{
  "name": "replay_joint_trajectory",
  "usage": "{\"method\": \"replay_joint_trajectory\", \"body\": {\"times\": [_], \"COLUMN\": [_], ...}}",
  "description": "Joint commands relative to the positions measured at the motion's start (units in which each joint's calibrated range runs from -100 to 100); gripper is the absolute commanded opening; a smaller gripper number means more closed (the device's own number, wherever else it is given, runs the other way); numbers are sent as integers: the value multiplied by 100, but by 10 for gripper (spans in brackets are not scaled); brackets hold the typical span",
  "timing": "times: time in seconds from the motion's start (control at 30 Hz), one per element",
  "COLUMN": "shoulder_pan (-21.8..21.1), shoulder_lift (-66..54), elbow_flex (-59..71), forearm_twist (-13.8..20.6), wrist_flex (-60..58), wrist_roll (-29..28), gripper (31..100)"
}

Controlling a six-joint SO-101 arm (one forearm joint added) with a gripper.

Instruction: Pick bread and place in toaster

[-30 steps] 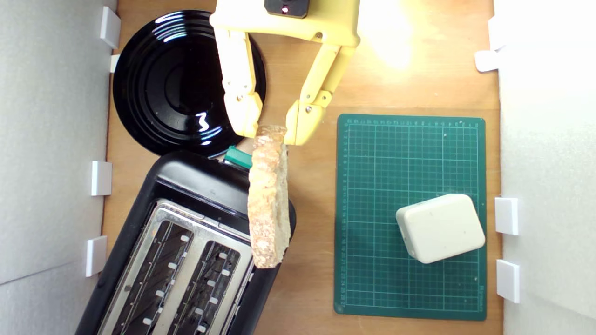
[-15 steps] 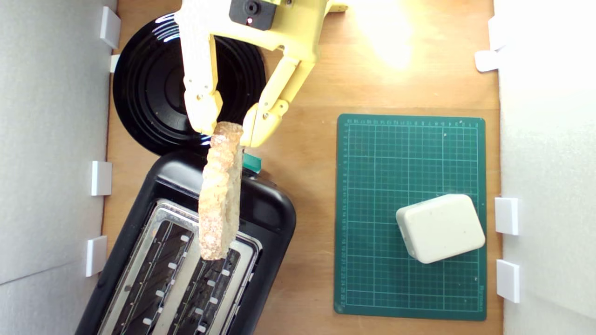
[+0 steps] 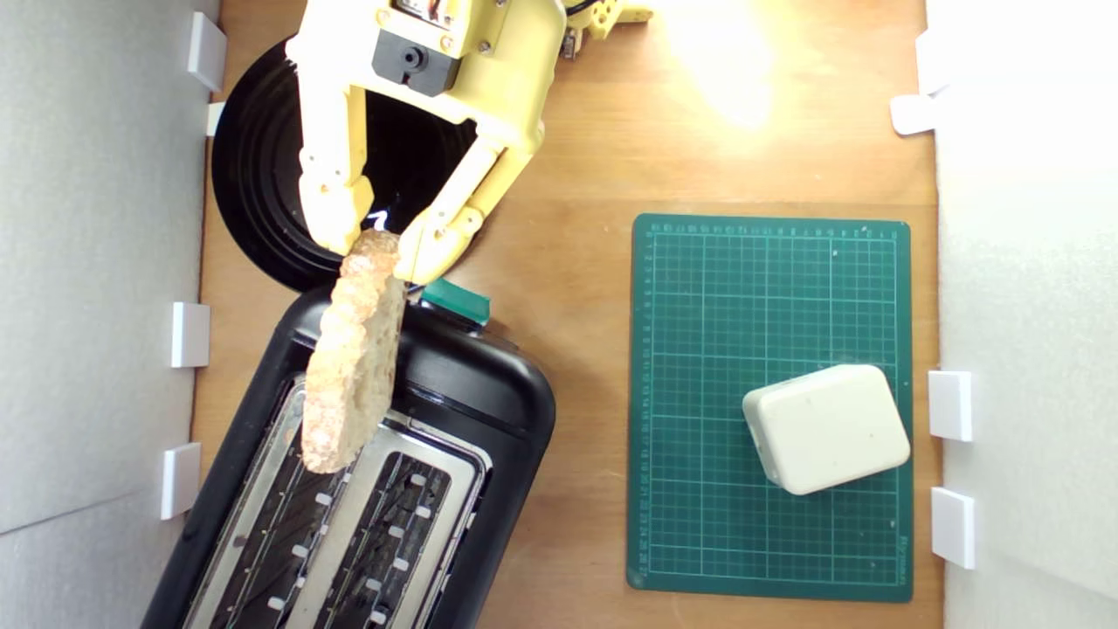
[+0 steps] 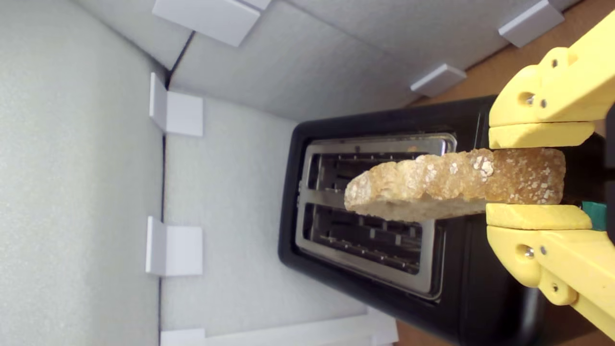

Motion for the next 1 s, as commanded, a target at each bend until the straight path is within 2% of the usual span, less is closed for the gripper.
{"method": "replay_joint_trajectory", "body": {"times": [0.0,0.17,0.27,0.53,0.7,0.97], "shoulder_pan": [49,57,57,97,323,331], "shoulder_lift": [56,197,247,480,588,779], "elbow_flex": [-573,-582,-582,-582,-582,-582], "forearm_twist": [-34,-16,201,256,229,256], "wrist_flex": [-48,-474,-637,-645,-807,-875], "wrist_roll": [-26,-167,-251,-256,-256,-256], "gripper": [555,555,555,555,555,555]}}
